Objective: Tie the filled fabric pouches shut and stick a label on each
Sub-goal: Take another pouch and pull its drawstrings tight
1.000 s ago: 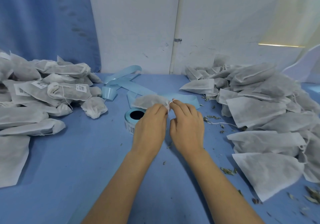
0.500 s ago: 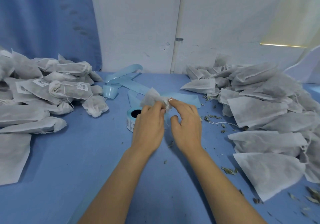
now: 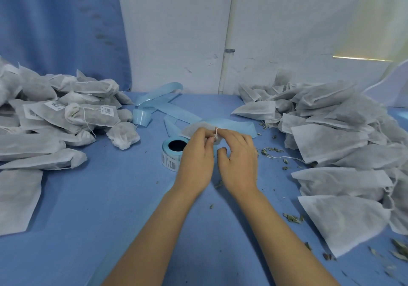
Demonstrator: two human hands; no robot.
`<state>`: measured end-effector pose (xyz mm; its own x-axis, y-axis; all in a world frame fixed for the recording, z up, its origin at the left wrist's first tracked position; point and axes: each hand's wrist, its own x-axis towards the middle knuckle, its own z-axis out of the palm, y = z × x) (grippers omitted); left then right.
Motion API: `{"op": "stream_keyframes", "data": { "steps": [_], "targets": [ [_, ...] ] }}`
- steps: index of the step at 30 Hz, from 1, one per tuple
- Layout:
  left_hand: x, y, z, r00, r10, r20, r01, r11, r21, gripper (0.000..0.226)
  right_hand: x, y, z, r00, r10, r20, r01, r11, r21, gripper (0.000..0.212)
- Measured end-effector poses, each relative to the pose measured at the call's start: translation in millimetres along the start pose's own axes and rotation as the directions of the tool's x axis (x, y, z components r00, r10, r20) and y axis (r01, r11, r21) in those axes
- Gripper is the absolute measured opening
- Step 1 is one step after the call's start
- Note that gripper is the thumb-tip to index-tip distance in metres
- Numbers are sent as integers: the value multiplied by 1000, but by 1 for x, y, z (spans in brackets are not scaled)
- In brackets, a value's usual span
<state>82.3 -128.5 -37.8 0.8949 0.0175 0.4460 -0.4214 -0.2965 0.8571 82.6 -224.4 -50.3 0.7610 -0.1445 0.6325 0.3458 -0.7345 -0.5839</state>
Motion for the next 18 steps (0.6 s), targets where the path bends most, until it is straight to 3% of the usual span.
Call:
{"op": "stream_keyframes", "data": {
  "steps": [4,7,9,13,18],
  "targets": [
    [2,2,-2,998,-65,-16,64,997,-51,15,0,-3,-1,992,99,81,-119,948,295,47],
    [3,3,-4,992,-126,-27,123,988,-89,12,4,-5,-2,951,225,214,-308,773,554,47],
    [4,3,-6,984,-173,-44,167,979,-115,12,5,-4,-4,935,232,269,-354,652,670,47],
    [8,2,-8,957,-273,-95,248,945,-211,11,7,1,-4,917,177,359,-398,495,772,35],
    [8,2,-10,965,-241,-107,217,956,-195,16,9,6,1,910,123,396,-402,490,773,31]
  ]
}}
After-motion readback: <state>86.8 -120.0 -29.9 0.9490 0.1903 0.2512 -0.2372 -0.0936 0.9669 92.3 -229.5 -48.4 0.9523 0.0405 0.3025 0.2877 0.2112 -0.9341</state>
